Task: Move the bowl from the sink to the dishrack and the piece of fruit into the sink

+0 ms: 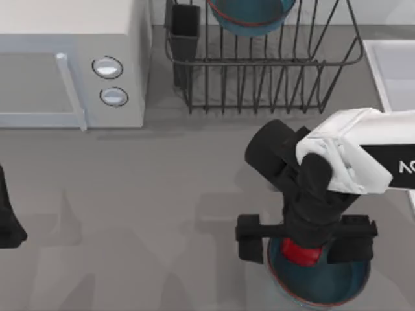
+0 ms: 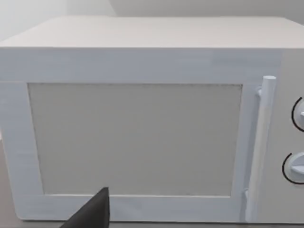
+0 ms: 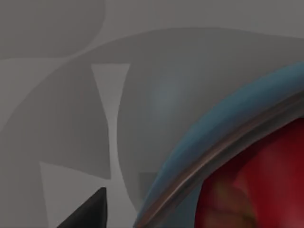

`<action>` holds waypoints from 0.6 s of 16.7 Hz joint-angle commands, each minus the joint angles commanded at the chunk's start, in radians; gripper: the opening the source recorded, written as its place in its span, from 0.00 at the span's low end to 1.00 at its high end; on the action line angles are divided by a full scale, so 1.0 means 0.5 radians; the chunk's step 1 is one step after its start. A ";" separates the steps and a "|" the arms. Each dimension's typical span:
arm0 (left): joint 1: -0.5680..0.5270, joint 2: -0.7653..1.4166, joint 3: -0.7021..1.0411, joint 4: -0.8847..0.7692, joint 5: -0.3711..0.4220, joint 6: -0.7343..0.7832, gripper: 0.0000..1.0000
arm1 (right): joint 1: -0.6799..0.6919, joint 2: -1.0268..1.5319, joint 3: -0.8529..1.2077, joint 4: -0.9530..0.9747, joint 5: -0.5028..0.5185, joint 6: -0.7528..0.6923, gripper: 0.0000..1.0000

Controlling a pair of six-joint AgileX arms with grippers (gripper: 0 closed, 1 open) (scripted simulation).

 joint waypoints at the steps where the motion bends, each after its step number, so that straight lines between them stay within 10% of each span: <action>1: 0.000 0.000 0.000 0.000 0.000 0.000 1.00 | 0.000 0.000 0.000 0.000 0.000 0.000 0.92; 10: 0.000 0.000 0.000 0.000 0.000 0.000 1.00 | 0.000 0.000 0.000 0.000 0.000 0.000 0.25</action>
